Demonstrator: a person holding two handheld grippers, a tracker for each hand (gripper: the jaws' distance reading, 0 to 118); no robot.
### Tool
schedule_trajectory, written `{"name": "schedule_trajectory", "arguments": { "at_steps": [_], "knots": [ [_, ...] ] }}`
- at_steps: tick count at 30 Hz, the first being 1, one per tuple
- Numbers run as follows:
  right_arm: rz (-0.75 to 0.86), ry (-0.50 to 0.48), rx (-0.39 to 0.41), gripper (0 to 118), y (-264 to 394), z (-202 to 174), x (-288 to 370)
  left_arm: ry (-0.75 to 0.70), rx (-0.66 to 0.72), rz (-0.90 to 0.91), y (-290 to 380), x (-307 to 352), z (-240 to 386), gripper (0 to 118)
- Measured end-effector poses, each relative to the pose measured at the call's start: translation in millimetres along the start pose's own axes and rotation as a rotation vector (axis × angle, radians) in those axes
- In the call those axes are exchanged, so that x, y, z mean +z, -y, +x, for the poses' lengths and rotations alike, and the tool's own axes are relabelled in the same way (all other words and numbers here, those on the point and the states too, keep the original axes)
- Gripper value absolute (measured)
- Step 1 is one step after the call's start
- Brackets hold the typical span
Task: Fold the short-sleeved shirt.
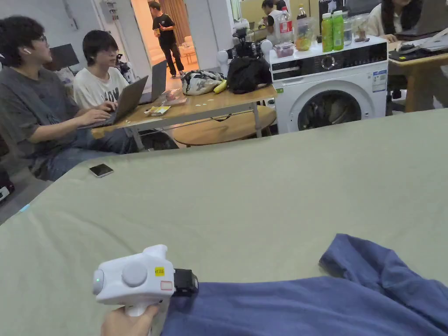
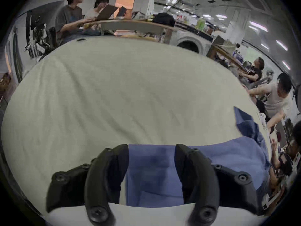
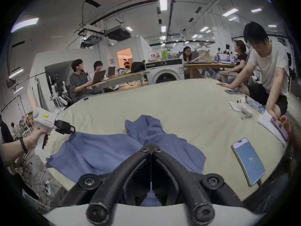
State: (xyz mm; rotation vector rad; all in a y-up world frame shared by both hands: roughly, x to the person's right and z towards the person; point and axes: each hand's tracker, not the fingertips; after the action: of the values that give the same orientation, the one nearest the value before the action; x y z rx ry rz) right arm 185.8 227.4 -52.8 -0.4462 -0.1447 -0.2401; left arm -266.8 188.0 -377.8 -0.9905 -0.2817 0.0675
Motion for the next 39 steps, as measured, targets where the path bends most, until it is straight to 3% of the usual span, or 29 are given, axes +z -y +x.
{"name": "schedule_trajectory", "arguments": {
  "at_steps": [4,6,8,11,13,14,15,19,22,25,26,29,32,37,39],
  "knots": [
    [-0.012,0.023,-0.010,0,6.3,9.8,3.8,-0.010,-0.008,0.008,6.0,-9.4,3.1,58],
    [-0.021,0.036,-0.009,0,9.6,11.7,8.1,-0.045,-0.055,0.005,4.8,-10.7,4.4,32],
    [-0.029,0.047,-0.022,0,13.4,16.2,12.8,-0.027,-0.046,-0.003,2.3,-12.0,4.9,17],
    [-0.065,0.125,-0.129,0,23.1,22.8,22.7,-0.034,-0.050,-0.001,6.6,-13.7,10.9,1],
    [-0.035,0.168,-0.225,0,34.9,32.5,30.1,-0.059,-0.078,0.006,9.8,-16.1,16.9,0],
    [-0.031,0.188,-0.272,20,39.7,37.0,31.6,-0.063,-0.083,0.005,10.8,-15.6,15.9,0],
    [-0.061,0.183,-0.300,49,42.7,42.2,29.8,-0.070,-0.090,0.017,8.9,-15.0,14.1,0],
    [-0.113,0.084,-0.416,78,58.4,55.8,15.9,-0.037,-0.041,0.003,14.7,-6.7,13.4,0],
    [-0.158,0.034,-0.507,72,69.0,60.3,-2.4,-0.039,-0.040,0.011,19.7,-0.1,18.2,0],
    [-0.182,0.027,-0.481,10,71.2,54.4,-13.5,-0.014,-0.003,0.034,25.1,11.1,17.2,0],
    [-0.181,0.031,-0.470,4,69.4,52.6,-12.2,0.024,0.038,0.070,27.6,17.8,11.5,0],
    [-0.122,-0.001,-0.446,0,58.2,53.9,7.5,0.153,0.086,0.228,40.6,62.6,0.2,0],
    [-0.057,-0.061,-0.419,0,31.2,51.9,22.8,0.191,0.023,0.358,39.1,128.9,-6.1,0],
    [0.054,-0.129,-0.229,0,-40.4,23.4,38.7,0.175,-0.059,0.599,38.3,243.3,-7.6,0],
    [0.108,-0.147,-0.209,0,-69.7,17.2,41.0,0.145,-0.086,0.691,31.7,273.6,-8.4,0]
  ]
}}
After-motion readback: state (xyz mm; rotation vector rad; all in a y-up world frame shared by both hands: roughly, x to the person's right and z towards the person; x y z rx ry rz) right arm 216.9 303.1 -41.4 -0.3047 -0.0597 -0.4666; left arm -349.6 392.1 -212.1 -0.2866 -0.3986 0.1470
